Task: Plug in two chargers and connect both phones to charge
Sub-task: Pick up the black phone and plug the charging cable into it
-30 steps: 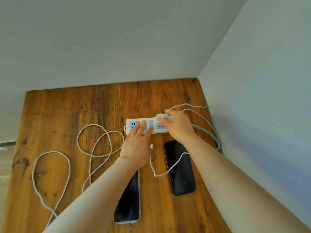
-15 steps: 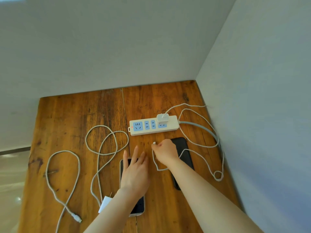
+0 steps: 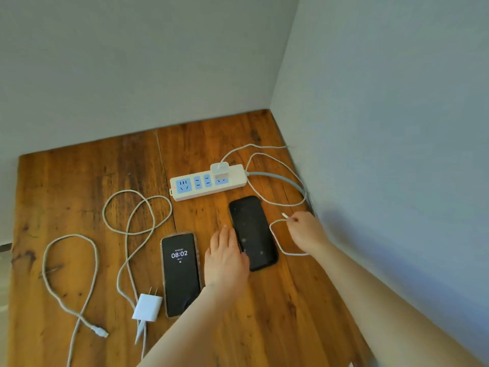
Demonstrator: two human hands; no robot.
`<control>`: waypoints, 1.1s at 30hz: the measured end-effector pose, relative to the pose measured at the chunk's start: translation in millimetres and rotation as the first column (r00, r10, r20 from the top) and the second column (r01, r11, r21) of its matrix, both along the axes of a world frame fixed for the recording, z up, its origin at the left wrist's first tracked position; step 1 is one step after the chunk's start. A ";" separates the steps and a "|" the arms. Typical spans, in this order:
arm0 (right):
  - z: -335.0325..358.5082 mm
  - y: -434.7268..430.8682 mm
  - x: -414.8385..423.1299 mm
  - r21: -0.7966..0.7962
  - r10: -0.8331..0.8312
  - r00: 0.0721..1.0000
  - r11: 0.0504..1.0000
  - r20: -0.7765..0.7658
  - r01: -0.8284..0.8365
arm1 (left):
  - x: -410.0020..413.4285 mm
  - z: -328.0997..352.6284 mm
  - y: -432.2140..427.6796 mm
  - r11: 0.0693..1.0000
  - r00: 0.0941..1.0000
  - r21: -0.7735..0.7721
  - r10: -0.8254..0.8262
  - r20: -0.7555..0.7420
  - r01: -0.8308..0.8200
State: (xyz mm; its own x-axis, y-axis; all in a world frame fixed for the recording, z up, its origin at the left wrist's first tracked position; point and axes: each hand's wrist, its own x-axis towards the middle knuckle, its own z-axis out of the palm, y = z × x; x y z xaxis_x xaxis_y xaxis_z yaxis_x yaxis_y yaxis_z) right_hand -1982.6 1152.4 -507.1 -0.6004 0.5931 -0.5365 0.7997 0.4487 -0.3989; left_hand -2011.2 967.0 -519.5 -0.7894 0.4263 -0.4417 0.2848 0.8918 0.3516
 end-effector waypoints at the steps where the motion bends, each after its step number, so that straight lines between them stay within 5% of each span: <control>1: -1.7 4.7 12.0 0.027 0.007 1.000 1.000 0.009 -0.007 | 6.3 -1.0 9.0 0.995 0.996 0.018 0.094 0.004 -0.095; 15: 8.0 6.8 87.3 -0.087 -0.004 0.988 0.996 -0.154 -0.009 | 6.2 -13.5 73.5 0.776 0.765 -0.043 0.628 0.140 -0.629; 24: 33.6 -10.9 103.8 -0.130 -0.067 0.971 0.991 -0.228 0.038 | 21.9 11.9 45.4 0.592 0.574 0.159 0.624 0.530 -0.790; 28: 65.8 -35.4 101.9 -0.211 -0.116 0.943 0.976 -0.310 0.051 | 15.8 41.4 0.1 0.506 0.341 0.051 0.501 0.795 -0.861; 33: 117.3 -89.8 103.6 -0.287 -0.119 0.896 0.958 -0.429 -0.010 | 10.6 84.7 -55.8 0.407 0.153 -0.018 0.384 0.911 -0.913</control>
